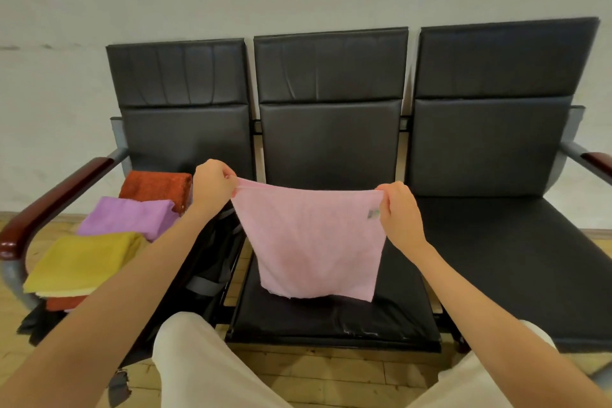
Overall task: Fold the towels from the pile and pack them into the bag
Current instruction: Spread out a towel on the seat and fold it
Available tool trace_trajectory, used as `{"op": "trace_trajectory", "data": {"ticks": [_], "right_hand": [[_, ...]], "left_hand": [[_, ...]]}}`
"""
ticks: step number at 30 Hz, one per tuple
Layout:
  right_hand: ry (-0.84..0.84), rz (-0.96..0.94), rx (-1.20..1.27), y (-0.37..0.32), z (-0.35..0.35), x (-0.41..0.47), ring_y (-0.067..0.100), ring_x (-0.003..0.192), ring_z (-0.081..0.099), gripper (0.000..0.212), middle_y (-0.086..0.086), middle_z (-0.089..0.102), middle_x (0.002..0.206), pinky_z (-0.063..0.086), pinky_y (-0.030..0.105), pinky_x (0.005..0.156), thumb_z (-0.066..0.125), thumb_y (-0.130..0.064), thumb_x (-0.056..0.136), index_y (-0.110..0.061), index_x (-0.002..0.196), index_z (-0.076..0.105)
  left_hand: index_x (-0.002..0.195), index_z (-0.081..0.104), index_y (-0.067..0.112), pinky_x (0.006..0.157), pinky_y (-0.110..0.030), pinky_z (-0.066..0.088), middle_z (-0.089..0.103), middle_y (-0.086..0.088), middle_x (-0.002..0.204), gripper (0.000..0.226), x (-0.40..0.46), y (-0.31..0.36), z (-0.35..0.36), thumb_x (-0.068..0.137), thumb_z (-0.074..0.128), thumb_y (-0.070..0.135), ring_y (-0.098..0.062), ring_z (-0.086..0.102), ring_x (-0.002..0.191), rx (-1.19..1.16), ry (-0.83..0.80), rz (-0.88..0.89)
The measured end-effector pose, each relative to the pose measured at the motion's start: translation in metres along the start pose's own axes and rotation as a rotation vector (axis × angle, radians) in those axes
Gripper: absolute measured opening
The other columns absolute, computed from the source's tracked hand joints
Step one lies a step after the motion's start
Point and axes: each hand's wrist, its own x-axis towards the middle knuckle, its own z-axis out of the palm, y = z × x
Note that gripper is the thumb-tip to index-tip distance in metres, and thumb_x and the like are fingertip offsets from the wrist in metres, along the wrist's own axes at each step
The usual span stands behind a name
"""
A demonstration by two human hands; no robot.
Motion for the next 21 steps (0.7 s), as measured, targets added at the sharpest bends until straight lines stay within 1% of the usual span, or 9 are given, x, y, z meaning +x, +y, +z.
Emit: {"op": "trace_trajectory", "data": {"ticks": [4, 6, 8, 10, 12, 13, 15, 19, 21], "right_hand": [[0.07, -0.041, -0.169, 0.013, 0.007, 0.004, 0.023, 0.084, 0.056, 0.017, 0.01, 0.066, 0.092, 0.046, 0.035, 0.073, 0.052, -0.013, 0.095, -0.008, 0.098, 0.068], [0.013, 0.051, -0.174, 0.02, 0.011, 0.016, 0.019, 0.085, 0.056, 0.018, 0.006, 0.063, 0.095, 0.049, 0.031, 0.072, 0.049, -0.015, 0.096, -0.011, 0.103, 0.065], [-0.063, 0.149, -0.141, 0.025, 0.015, 0.034, 0.019, 0.081, 0.059, 0.013, 0.005, 0.061, 0.096, 0.051, 0.03, 0.071, 0.051, -0.014, 0.096, -0.011, 0.103, 0.062], [-0.075, 0.193, -0.117, 0.031, 0.019, 0.058, 0.021, 0.079, 0.06, 0.007, 0.008, 0.06, 0.097, 0.053, 0.032, 0.072, 0.056, -0.01, 0.092, -0.009, 0.098, 0.059], [-0.084, 0.219, -0.045, 0.034, 0.017, 0.083, 0.026, 0.085, 0.058, 0.008, 0.012, 0.059, 0.097, 0.051, 0.035, 0.074, 0.058, -0.006, 0.088, -0.005, 0.096, 0.058], [-0.091, 0.221, -0.008, 0.036, 0.016, 0.096, 0.029, 0.089, 0.057, 0.008, 0.014, 0.059, 0.099, 0.05, 0.037, 0.076, 0.056, -0.004, 0.089, -0.001, 0.096, 0.057], [-0.073, 0.221, 0.056, 0.038, 0.012, 0.115, 0.032, 0.094, 0.055, 0.011, 0.018, 0.058, 0.102, 0.047, 0.038, 0.078, 0.05, -0.003, 0.091, 0.003, 0.097, 0.057], [0.069, 0.203, 0.159, 0.037, 0.002, 0.125, 0.021, 0.089, 0.053, 0.015, 0.011, 0.052, 0.104, 0.04, 0.025, 0.074, 0.045, -0.001, 0.093, 0.0, 0.102, 0.056], [0.093, 0.166, 0.152, 0.039, 0.0, 0.12, 0.017, 0.088, 0.05, 0.015, 0.007, 0.05, 0.102, 0.038, 0.021, 0.074, 0.044, -0.002, 0.094, 0.0, 0.103, 0.056]], "left_hand": [[0.067, 0.058, 0.006, 0.073, -0.033, 0.055, 0.068, -0.018, 0.073, 0.027, 0.008, 0.004, 0.017, 0.093, 0.051, 0.008, -0.027, 0.066, 0.068, -0.029, -0.003, -0.119], [0.064, 0.052, 0.009, 0.07, -0.031, 0.053, 0.068, -0.02, 0.077, 0.031, 0.015, 0.011, 0.029, 0.094, 0.049, 0.01, -0.029, 0.067, 0.071, -0.077, -0.01, -0.172], [0.065, 0.049, 0.011, 0.073, -0.033, 0.054, 0.067, -0.02, 0.083, 0.03, 0.027, 0.018, 0.041, 0.095, 0.048, 0.01, -0.031, 0.068, 0.077, -0.151, -0.018, -0.218], [0.075, 0.054, 0.006, 0.082, -0.039, 0.056, 0.066, -0.018, 0.091, 0.023, 0.044, 0.024, 0.053, 0.096, 0.047, 0.01, -0.032, 0.068, 0.084, -0.25, -0.045, -0.258], [0.097, 0.059, -0.002, 0.086, -0.043, 0.056, 0.064, -0.015, 0.101, 0.019, 0.063, 0.031, 0.058, 0.097, 0.045, 0.011, -0.03, 0.067, 0.091, -0.359, -0.061, -0.297], [0.104, 0.058, -0.002, 0.086, -0.043, 0.056, 0.063, -0.015, 0.105, 0.02, 0.073, 0.034, 0.06, 0.097, 0.044, 0.011, -0.03, 0.067, 0.093, -0.406, -0.058, -0.3], [0.105, 0.056, 0.001, 0.086, -0.044, 0.055, 0.06, -0.013, 0.106, 0.017, 0.089, 0.042, 0.061, 0.097, 0.044, 0.009, -0.029, 0.065, 0.097, -0.476, -0.032, -0.272], [0.101, 0.053, 0.007, 0.089, -0.042, 0.054, 0.056, -0.008, 0.1, 0.012, 0.099, 0.05, 0.063, 0.097, 0.042, 0.01, -0.025, 0.061, 0.099, -0.508, 0.055, -0.191], [0.1, 0.053, 0.008, 0.089, -0.041, 0.054, 0.057, -0.007, 0.101, 0.011, 0.095, 0.046, 0.068, 0.096, 0.043, 0.01, -0.024, 0.061, 0.099, -0.496, 0.05, -0.159]]}}
